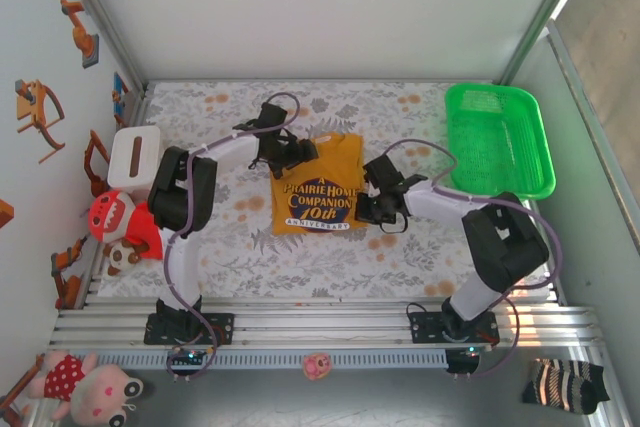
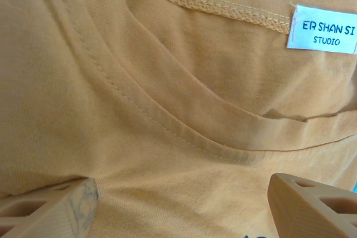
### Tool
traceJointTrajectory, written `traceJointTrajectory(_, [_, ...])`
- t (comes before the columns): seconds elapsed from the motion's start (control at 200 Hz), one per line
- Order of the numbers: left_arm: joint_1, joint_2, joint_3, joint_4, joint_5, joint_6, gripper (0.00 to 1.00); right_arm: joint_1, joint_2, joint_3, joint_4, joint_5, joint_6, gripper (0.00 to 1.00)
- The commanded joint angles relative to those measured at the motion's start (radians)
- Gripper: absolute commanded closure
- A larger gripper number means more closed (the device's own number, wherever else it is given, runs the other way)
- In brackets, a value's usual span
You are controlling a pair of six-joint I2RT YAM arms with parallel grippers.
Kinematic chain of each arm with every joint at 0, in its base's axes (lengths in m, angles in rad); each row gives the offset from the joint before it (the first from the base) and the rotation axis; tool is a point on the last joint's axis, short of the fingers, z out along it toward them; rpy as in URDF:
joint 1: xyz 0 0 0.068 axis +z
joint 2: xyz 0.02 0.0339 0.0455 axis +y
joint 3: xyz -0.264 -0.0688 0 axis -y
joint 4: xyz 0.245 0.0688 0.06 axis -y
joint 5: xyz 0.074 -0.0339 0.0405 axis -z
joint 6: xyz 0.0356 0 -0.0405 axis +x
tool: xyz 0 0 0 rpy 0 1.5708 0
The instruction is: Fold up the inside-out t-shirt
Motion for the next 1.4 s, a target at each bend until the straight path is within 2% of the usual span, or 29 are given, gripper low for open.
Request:
traceJointTrajectory(0.0, [0.032, 0.032, -0.068, -0.089, -0.078, -0.021, 0.22, -0.008, -0.063, -0.042, -0.023, 0.032, 0.018, 1.00])
traceJointTrajectory(0.21, [0.039, 0.036, -0.082, -0.086, -0.090, -0.027, 0.26, -0.008, -0.102, -0.112, -0.019, 0.051, 0.053, 1.00])
traceJointTrajectory(0.361, [0.047, 0.033, -0.077, -0.081, -0.091, -0.029, 0.26, -0.008, -0.076, -0.151, -0.001, 0.013, 0.066, 1.00])
traceJointTrajectory(0.371, [0.048, 0.032, -0.076, -0.080, -0.090, -0.029, 0.26, -0.008, -0.075, -0.152, 0.000, 0.011, 0.065, 0.98])
traceJointTrajectory(0.406, [0.052, 0.024, -0.072, -0.074, -0.086, -0.025, 0.25, -0.008, -0.076, -0.153, -0.004, 0.009, 0.062, 0.80])
traceJointTrajectory(0.436, [0.057, 0.012, -0.066, -0.067, -0.079, -0.022, 0.24, -0.010, -0.080, -0.147, -0.015, 0.008, 0.057, 0.70])
traceJointTrajectory(0.466, [0.061, -0.004, -0.062, -0.055, -0.065, -0.020, 0.22, -0.011, -0.090, -0.136, -0.027, 0.007, 0.050, 0.66])
traceJointTrajectory(0.526, [0.073, -0.046, -0.049, -0.028, -0.030, -0.018, 0.18, -0.020, -0.117, -0.094, -0.057, 0.002, 0.032, 0.64])
traceJointTrajectory(0.646, [0.091, -0.131, -0.002, 0.016, 0.061, -0.038, 0.12, -0.051, -0.143, 0.044, -0.120, -0.006, -0.009, 0.66])
traceJointTrajectory(0.741, [0.108, -0.165, 0.046, 0.016, 0.098, -0.044, 0.10, -0.078, -0.107, 0.177, -0.145, -0.017, -0.045, 0.71])
traceJointTrajectory(0.841, [0.136, -0.153, 0.081, 0.024, 0.145, -0.053, 0.10, -0.099, -0.003, 0.331, -0.143, -0.065, -0.082, 0.81])
traceJointTrajectory(1.031, [0.176, -0.062, 0.129, 0.016, 0.169, -0.028, 0.10, -0.121, 0.229, 0.560, -0.075, -0.181, -0.092, 0.96])
traceJointTrajectory(1.122, [0.189, -0.016, 0.142, 0.020, 0.174, -0.012, 0.09, -0.132, 0.314, 0.600, -0.015, -0.214, -0.072, 1.00])
traceJointTrajectory(1.397, [0.231, 0.081, 0.143, 0.056, 0.133, 0.001, 0.10, -0.195, 0.526, 0.623, 0.147, -0.218, -0.014, 1.00])
